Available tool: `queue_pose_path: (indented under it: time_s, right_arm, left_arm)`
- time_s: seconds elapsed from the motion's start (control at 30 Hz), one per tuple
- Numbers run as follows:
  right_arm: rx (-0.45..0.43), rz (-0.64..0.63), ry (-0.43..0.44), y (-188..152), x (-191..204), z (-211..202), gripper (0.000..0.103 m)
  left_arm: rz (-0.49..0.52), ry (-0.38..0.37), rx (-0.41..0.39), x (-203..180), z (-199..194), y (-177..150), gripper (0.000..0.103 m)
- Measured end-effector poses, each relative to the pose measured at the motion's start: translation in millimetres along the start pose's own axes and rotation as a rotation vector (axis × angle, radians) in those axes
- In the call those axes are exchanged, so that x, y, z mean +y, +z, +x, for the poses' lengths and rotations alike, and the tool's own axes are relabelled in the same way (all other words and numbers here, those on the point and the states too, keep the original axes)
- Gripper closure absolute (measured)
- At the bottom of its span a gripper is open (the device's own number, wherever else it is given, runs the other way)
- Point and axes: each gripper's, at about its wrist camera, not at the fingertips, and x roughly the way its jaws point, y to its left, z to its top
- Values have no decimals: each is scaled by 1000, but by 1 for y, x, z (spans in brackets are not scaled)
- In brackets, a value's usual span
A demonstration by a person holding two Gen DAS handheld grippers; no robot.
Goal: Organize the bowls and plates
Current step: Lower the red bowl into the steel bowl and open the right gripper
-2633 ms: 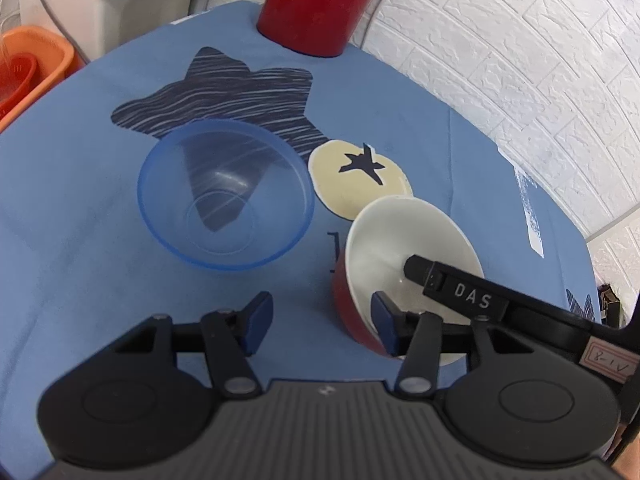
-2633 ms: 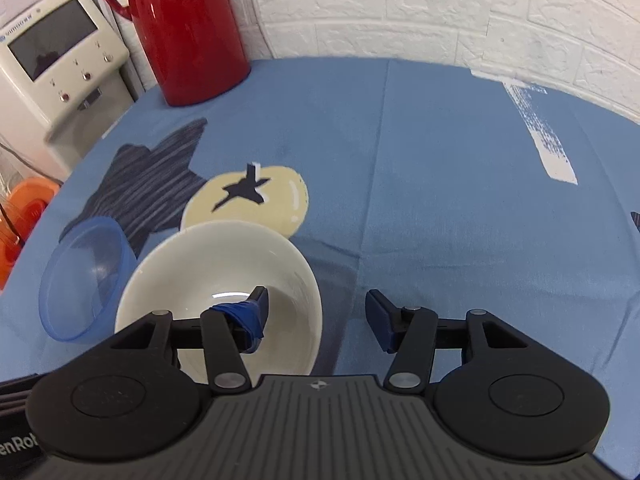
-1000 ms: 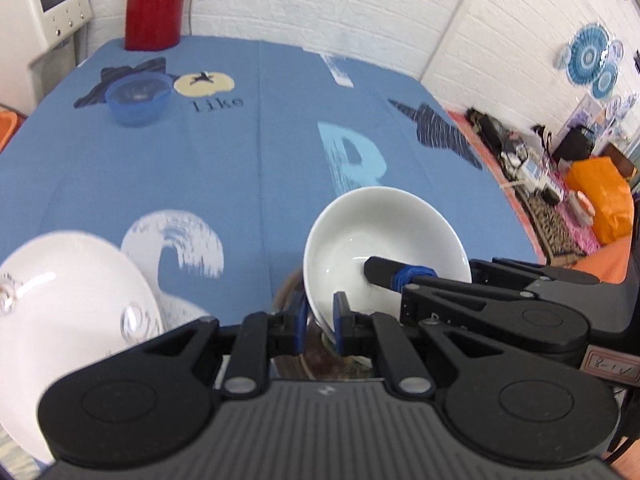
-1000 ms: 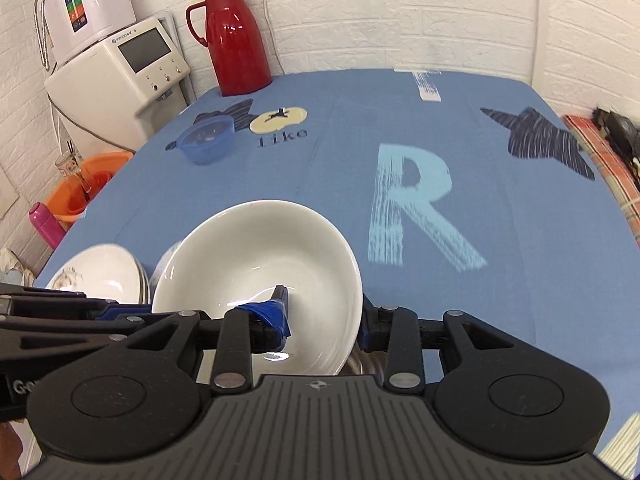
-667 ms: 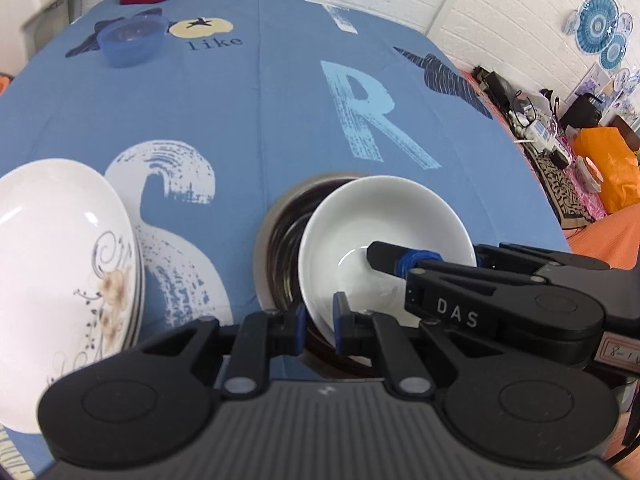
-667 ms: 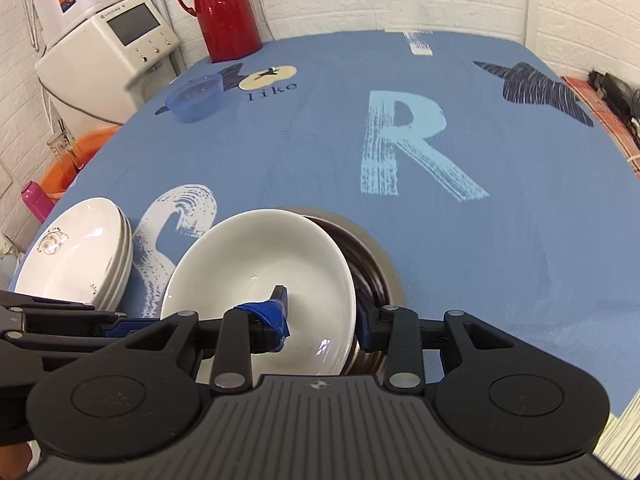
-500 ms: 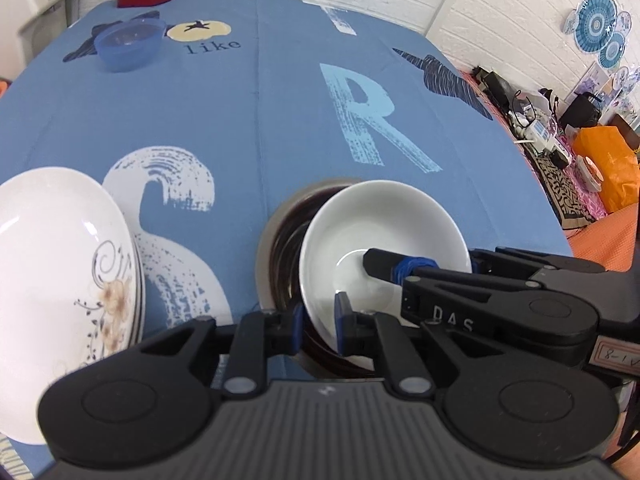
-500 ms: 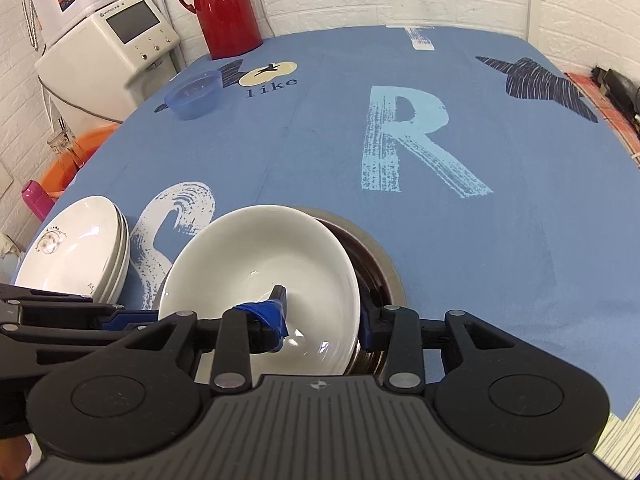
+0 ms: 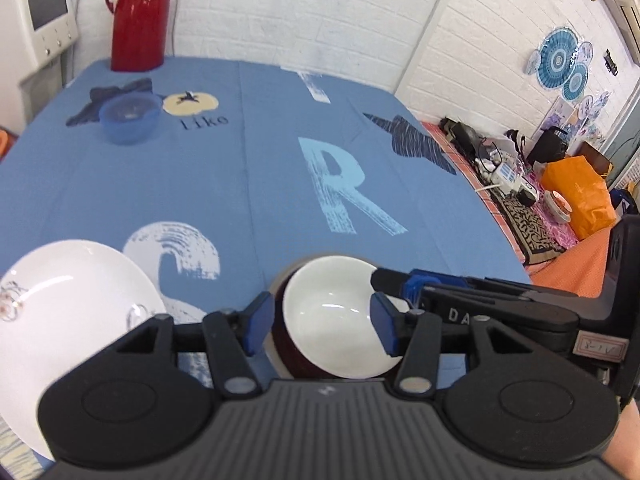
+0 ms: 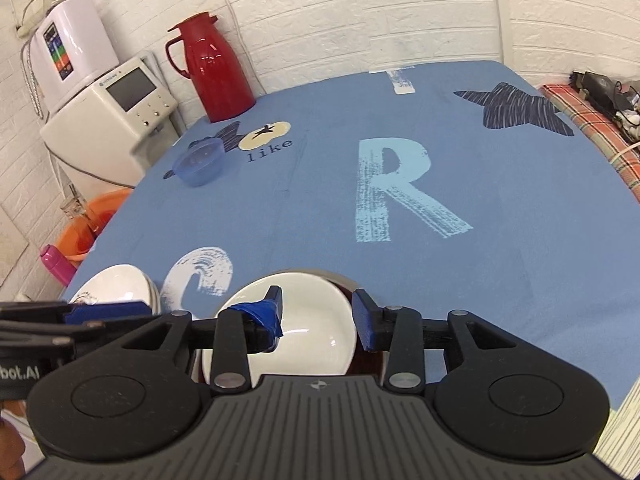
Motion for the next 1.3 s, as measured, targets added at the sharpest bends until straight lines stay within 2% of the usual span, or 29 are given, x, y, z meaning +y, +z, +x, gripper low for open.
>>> queue_pose_path:
  time_s: [0.17, 0.27, 0.43, 0.53, 0.67, 0.8, 0.9, 1.0, 1.3]
  right_arm:
    - [-11, 4, 45, -9, 12, -9, 79]
    - [-49, 29, 56, -11, 21, -18, 79]
    - [-51, 30, -64, -12, 50, -21, 78]
    - [-51, -3, -55, -18, 62, -20, 77]
    - [-115, 29, -28, -29, 72, -25, 77]
    - [-172, 65, -84, -37, 78, -29, 77]
    - [-256, 89, -133, -50, 80, -36, 76]
    - [-286, 103, -141, -61, 78, -37, 76]
    - [-279, 172, -132, -74, 62, -37, 74]
  left_arm:
    - [32, 65, -54, 20, -19, -11, 48]
    - [38, 152, -94, 30, -29, -14, 48]
    - [17, 206, -144, 39, -37, -15, 46]
    - [1, 223, -176, 42, -42, -17, 44]
    - [0, 253, -209, 43, -46, -21, 43]
    - [-6, 299, -245, 46, -48, -26, 42]
    - [-43, 340, -285, 50, -49, -33, 42]
    - [-55, 361, -286, 52, -46, -40, 42]
    - [-53, 375, -258, 51, -41, -46, 42]
